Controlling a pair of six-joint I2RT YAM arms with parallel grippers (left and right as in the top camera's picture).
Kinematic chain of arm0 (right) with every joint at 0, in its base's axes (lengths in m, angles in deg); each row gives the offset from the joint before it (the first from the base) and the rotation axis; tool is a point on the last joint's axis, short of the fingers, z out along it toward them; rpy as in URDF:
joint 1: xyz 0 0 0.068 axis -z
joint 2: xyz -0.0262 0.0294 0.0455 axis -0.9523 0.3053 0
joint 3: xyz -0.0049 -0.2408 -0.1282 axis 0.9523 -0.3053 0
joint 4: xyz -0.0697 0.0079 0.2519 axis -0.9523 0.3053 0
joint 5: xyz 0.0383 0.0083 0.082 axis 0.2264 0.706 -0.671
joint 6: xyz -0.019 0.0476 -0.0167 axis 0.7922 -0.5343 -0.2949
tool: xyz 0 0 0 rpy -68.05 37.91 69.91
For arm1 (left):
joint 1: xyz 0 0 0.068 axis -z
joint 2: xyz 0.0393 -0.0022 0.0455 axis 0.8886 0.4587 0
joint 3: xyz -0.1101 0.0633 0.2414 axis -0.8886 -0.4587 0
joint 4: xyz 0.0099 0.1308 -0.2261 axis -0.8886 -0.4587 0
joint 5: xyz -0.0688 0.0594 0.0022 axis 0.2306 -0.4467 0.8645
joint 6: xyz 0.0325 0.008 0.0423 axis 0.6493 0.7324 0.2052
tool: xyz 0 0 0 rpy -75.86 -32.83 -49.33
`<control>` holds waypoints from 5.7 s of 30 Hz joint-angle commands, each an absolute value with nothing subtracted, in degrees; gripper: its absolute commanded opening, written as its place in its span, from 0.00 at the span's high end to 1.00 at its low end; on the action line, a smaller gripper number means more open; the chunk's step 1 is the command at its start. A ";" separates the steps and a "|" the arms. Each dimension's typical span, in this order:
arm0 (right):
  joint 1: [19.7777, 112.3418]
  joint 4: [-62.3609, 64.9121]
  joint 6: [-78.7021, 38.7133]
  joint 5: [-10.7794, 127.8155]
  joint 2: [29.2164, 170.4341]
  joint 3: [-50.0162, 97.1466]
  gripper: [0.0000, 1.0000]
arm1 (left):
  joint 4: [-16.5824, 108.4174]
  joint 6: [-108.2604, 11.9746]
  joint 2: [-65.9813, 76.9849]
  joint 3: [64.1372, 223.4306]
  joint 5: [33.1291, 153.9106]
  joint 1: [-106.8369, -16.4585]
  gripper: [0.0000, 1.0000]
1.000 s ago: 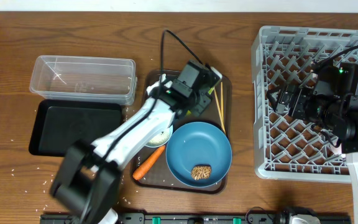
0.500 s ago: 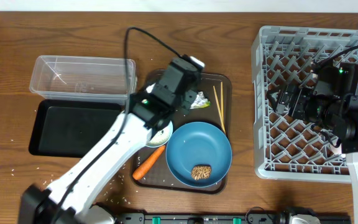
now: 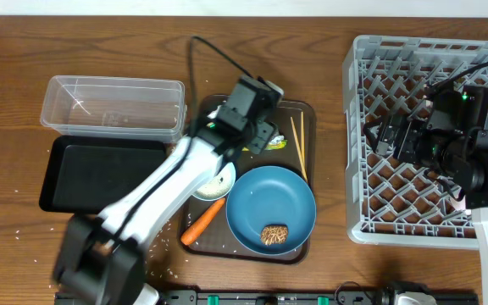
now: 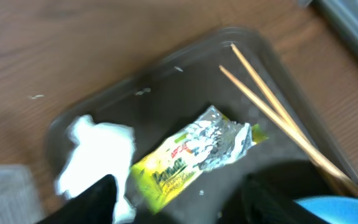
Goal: Sort waste into correct bins and load items into the dishwasher rack
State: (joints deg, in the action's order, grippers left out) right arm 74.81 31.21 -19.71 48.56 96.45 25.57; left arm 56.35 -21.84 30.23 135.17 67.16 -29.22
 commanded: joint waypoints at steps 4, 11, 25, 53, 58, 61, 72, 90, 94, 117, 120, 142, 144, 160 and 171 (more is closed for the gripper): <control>74.07 31.30 -20.41 48.78 96.69 25.74 0.01 | 61.80 -18.54 39.00 134.82 75.99 -28.98 0.29; 74.07 31.30 -20.41 48.80 96.69 25.74 0.01 | 62.71 -18.56 44.75 134.80 76.01 -28.87 0.31; 74.07 31.36 -20.41 48.78 96.69 25.74 0.01 | 62.61 -18.60 43.50 135.08 75.75 -28.55 0.94; 74.07 30.95 -20.41 48.78 96.69 25.74 0.01 | 40.05 -31.11 14.69 134.95 63.75 -50.18 0.94; 74.07 31.14 -20.41 48.76 96.69 25.74 0.01 | 47.81 -23.72 19.76 134.95 63.73 -52.13 0.94; 74.07 31.27 -20.41 48.76 96.69 25.74 0.01 | 53.84 -22.54 25.25 134.95 62.90 -53.75 0.94; 74.07 32.30 -19.73 48.82 96.69 25.74 0.01 | 54.93 -18.21 24.20 135.08 65.78 -53.44 0.49; 74.07 29.98 -19.80 48.80 96.69 25.74 0.01 | 63.09 -17.18 35.83 132.07 66.72 -40.13 0.41; 74.07 30.03 -19.80 48.80 96.69 25.74 0.01 | 65.51 -16.37 41.29 132.07 66.75 -40.17 0.41; 74.07 29.55 -20.43 48.82 96.69 25.74 0.01 | 65.56 -15.35 42.82 133.47 65.22 -40.11 0.47; 74.07 29.13 -20.43 48.80 96.73 25.74 0.01 | 66.10 -13.90 42.60 133.45 65.19 -40.26 0.47; 74.07 29.66 -20.43 48.76 99.09 25.74 0.01 | 65.32 -14.58 47.83 133.69 63.51 -40.00 0.94; 74.07 29.77 -20.43 48.78 99.09 25.74 0.01 | 63.30 -15.94 45.01 133.71 63.53 -39.93 0.94; 74.07 29.64 -20.43 48.76 99.09 25.74 0.01 | 56.20 -17.10 26.76 133.66 58.77 -47.01 0.94; 74.07 29.61 -20.43 48.78 99.09 25.74 0.01 | 63.15 -17.90 25.29 134.45 63.99 -58.31 0.94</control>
